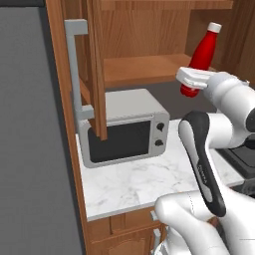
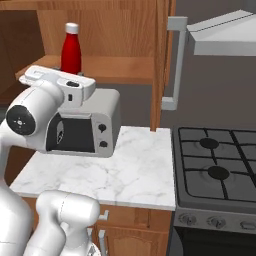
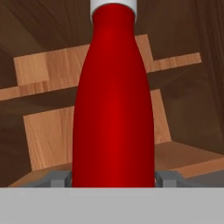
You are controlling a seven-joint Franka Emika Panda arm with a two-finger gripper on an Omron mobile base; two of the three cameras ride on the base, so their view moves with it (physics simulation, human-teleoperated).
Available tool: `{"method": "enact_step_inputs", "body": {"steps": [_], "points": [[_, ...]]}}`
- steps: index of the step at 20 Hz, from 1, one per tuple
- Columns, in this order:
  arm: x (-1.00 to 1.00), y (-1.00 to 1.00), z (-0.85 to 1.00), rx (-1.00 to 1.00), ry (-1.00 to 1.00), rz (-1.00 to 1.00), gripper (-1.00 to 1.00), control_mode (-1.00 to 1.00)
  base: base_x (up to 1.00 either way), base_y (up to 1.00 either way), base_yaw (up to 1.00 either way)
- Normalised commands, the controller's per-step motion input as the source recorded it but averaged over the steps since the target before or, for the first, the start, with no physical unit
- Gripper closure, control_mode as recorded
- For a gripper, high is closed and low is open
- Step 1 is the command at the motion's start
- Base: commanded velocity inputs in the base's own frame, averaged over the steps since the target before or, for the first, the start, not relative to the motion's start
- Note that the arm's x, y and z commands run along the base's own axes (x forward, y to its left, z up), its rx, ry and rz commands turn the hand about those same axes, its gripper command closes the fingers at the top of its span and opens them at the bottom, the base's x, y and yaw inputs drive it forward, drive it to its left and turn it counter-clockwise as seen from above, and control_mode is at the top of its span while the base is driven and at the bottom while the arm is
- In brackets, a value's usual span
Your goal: Pick the water bottle, can from the counter and place them in the open cabinet.
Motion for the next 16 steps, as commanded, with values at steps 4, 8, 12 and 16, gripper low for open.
{"method": "enact_step_inputs", "body": {"steps": [4,8,12,16], "points": [[0.37,-0.01,0.0,0.0,0.0,0.0,1.0,-1.0,0.0,0.0,0.0],[0.36,-0.08,0.0,0.0,0.0,0.0,1.0,-1.0,0.0,0.0,0.0],[0.32,-0.11,0.0,0.0,0.0,0.0,1.0,-1.0,0.0,0.0,0.0],[0.31,-0.11,0.0,0.0,0.01,0.0,1.0,-1.0,0.0,0.0,0.0]]}}
